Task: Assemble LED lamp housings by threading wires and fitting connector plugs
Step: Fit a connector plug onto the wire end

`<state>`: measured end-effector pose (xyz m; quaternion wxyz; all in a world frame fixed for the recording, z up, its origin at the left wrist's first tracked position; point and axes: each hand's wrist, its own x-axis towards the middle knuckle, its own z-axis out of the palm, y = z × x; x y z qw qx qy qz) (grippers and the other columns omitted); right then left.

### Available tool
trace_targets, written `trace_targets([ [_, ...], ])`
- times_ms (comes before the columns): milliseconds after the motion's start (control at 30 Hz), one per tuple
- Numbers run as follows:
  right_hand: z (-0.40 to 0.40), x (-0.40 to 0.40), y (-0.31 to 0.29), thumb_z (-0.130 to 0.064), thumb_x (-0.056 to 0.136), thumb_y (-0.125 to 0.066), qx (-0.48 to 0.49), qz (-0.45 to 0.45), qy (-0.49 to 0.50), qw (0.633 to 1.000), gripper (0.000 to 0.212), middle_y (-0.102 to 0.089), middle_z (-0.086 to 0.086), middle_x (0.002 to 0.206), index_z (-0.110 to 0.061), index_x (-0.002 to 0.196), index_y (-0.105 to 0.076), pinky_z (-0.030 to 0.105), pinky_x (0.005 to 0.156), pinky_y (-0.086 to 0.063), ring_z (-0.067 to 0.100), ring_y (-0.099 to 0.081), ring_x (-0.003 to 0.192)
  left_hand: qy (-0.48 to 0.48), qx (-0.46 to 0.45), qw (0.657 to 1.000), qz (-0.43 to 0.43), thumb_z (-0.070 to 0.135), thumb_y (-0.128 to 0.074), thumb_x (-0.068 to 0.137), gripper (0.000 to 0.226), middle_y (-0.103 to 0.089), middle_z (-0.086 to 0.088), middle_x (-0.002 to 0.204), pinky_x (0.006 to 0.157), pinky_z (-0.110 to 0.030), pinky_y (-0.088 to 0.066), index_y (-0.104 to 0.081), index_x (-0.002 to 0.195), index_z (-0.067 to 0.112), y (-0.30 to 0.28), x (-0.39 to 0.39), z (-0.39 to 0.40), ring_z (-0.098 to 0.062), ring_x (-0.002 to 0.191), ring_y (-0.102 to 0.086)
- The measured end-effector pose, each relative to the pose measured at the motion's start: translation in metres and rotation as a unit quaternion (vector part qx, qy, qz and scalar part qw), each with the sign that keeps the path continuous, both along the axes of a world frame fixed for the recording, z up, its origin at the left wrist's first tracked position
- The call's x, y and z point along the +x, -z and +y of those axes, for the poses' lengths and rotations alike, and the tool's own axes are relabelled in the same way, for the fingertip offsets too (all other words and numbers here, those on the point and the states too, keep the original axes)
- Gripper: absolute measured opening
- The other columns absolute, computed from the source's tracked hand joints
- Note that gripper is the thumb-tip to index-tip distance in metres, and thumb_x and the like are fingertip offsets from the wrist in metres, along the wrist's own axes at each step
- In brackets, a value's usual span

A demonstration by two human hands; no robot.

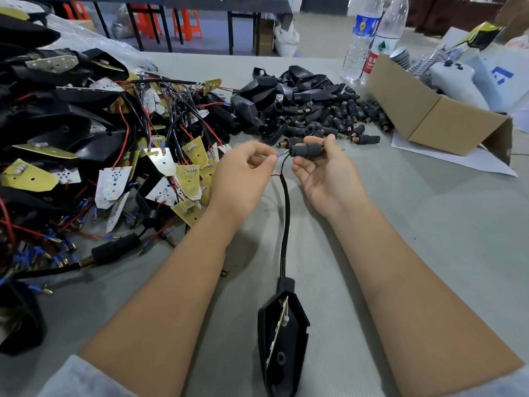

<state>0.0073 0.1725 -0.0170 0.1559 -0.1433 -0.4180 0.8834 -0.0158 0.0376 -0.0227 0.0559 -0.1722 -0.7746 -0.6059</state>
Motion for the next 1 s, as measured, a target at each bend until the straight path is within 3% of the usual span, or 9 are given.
trace_targets([
  [267, 0.0009, 0.0009, -0.0002, -0.033, 0.107, -0.031, 0.006, -0.003, -0.009, 1.0, 0.044, -0.068, 0.004, 0.063, -0.008, 0.086, -0.061, 0.024, 0.054, -0.054, 0.013, -0.058, 0.051, 0.024, 0.011, 1.0, 0.015, 0.017, -0.063, 0.093, 0.022, -0.062, 0.016, 0.071, 0.064, -0.008, -0.043, -0.065, 0.08, 0.034, 0.0019, -0.0023, -0.0007, 0.009, 0.064, -0.054],
  [433, 0.0008, 0.0014, -0.0001, -0.033, 0.106, -0.033, 0.041, -0.006, -0.04, 0.998, 0.044, -0.067, 0.005, 0.063, -0.008, 0.085, -0.06, 0.023, 0.055, -0.053, 0.012, -0.057, 0.049, 0.014, 0.0, 1.0, 0.017, 0.018, -0.062, 0.094, 0.019, -0.063, 0.017, 0.075, 0.067, -0.008, -0.044, -0.065, 0.082, 0.033, 0.0024, -0.0033, -0.0011, 0.009, 0.068, -0.056],
  [633, 0.0004, 0.0029, -0.0003, -0.033, 0.107, -0.031, 0.083, 0.013, -0.067, 0.994, 0.043, -0.068, 0.003, 0.066, -0.008, 0.087, -0.06, 0.023, 0.059, -0.054, 0.012, -0.059, 0.054, 0.006, 0.002, 1.0, -0.011, 0.02, -0.059, 0.096, 0.022, -0.066, 0.013, 0.073, 0.083, -0.032, -0.055, -0.062, 0.08, 0.035, 0.0039, -0.0054, -0.0015, -0.003, 0.073, -0.062],
  [800, -0.0018, 0.0037, -0.0006, -0.028, 0.107, -0.032, 0.109, 0.029, -0.09, 0.99, 0.04, -0.067, 0.004, 0.073, -0.008, 0.089, -0.06, 0.024, 0.064, -0.054, 0.012, -0.059, 0.058, 0.02, -0.004, 1.0, -0.013, 0.019, -0.057, 0.097, 0.022, -0.066, 0.01, 0.073, 0.087, -0.043, -0.056, -0.063, 0.082, 0.033, 0.0025, -0.0039, -0.0031, -0.009, 0.074, -0.063],
  [1000, -0.0008, 0.0038, -0.0006, -0.028, 0.107, -0.032, 0.113, 0.035, -0.103, 0.988, 0.039, -0.068, 0.005, 0.076, -0.008, 0.091, -0.061, 0.025, 0.068, -0.055, 0.013, -0.061, 0.062, 0.023, -0.011, 1.0, -0.009, 0.02, -0.057, 0.096, 0.017, -0.064, 0.007, 0.08, 0.087, -0.042, -0.054, -0.061, 0.083, 0.031, 0.0006, -0.0024, -0.0017, -0.013, 0.08, -0.06],
])
